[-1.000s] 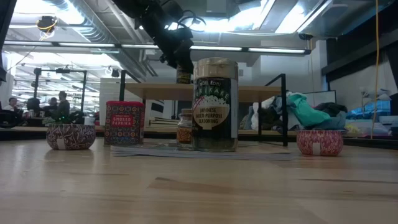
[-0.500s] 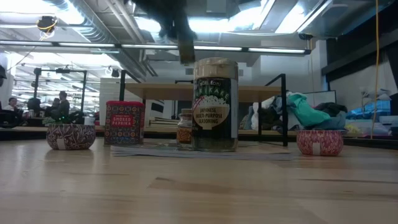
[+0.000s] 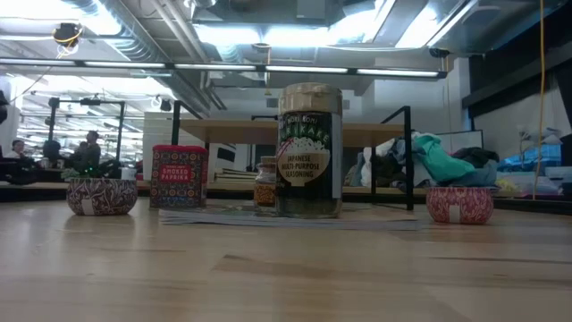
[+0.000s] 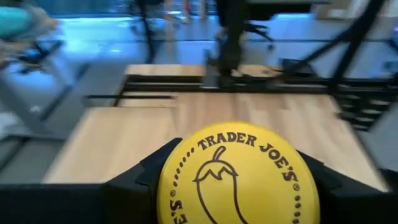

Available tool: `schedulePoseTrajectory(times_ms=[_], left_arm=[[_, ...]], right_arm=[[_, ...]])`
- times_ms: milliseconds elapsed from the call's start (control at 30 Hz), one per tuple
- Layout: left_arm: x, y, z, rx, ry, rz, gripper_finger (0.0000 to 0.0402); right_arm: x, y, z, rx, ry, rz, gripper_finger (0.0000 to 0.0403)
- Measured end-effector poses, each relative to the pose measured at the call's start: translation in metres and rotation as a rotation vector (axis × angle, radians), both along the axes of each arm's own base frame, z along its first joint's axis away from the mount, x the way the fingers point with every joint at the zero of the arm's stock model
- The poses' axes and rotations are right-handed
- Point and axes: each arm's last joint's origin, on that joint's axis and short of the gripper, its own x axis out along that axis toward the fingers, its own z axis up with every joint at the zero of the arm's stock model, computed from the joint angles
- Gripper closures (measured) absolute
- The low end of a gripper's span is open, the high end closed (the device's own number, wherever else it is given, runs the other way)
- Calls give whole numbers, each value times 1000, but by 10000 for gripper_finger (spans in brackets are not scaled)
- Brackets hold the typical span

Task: Shelf spices
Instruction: Remove the yellow black seasoning bottle from the shelf

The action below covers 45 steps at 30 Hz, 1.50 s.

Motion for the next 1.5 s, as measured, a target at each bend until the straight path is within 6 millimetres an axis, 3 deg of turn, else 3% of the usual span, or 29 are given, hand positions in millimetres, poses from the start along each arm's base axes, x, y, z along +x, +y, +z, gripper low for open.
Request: schedulePoseTrajectory(times_ms=[267, 433, 633, 767, 967, 1500], left_arm=[[30, -48, -37, 26, 131, -8, 201], [63, -60, -62, 48, 121, 17, 201], [111, -49, -106, 109, 187, 75, 201], [130, -37, -127, 120, 208, 62, 201], [143, -24, -146, 78, 241, 46, 201], [179, -14, -199, 41, 242, 31, 201]], right_arm=[[1, 0, 1, -8, -12, 11, 95], [1, 0, 1, -10, -14, 12, 95], [2, 0, 2, -7, -24, 12, 95], [2, 0, 2, 7, -24, 0, 95], [1, 0, 1, 5, -19, 1, 95], [1, 0, 2, -12, -18, 15, 95]])
